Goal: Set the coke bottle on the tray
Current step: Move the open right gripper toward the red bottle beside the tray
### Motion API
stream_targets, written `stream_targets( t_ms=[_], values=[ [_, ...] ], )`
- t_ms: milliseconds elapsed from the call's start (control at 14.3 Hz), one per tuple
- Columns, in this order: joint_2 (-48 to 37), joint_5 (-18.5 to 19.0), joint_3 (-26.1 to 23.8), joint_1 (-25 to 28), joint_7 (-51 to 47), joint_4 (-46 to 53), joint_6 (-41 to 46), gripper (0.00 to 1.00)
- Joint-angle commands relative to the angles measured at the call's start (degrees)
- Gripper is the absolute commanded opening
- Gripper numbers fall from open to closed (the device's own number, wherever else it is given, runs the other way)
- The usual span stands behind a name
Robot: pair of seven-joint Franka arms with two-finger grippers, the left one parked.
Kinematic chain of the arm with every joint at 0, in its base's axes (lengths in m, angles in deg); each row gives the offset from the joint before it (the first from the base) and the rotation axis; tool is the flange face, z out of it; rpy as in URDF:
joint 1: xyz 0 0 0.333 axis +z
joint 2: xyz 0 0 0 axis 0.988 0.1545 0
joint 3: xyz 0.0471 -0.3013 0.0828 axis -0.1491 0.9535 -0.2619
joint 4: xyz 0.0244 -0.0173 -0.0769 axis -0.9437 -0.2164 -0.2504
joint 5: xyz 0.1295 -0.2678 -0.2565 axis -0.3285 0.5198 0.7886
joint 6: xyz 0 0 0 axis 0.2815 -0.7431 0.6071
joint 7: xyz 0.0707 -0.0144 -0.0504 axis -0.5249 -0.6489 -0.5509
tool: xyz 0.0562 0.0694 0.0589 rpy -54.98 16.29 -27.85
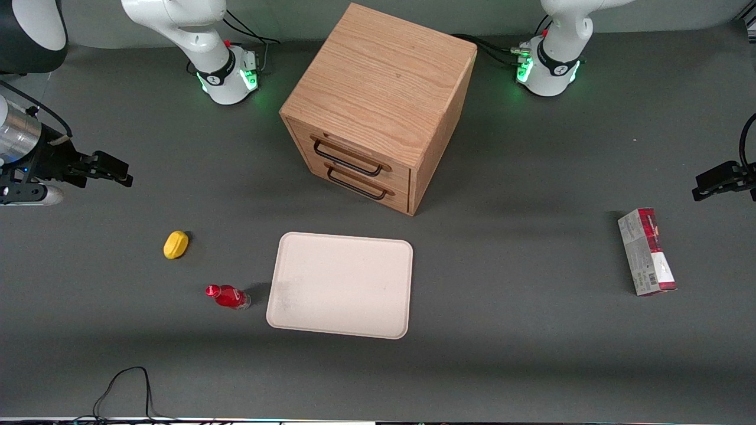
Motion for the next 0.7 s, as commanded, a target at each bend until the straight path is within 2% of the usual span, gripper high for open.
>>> stream_targets(
  t_ms=[0, 631],
  values=[
    [0.7, -0.2, -1.9, -2.1, 0.5, 2.1, 2.3, 1.00],
    [1.2, -0.2, -1.8, -1.7, 0.5, 2.3, 3.0, 1.00]
  ],
)
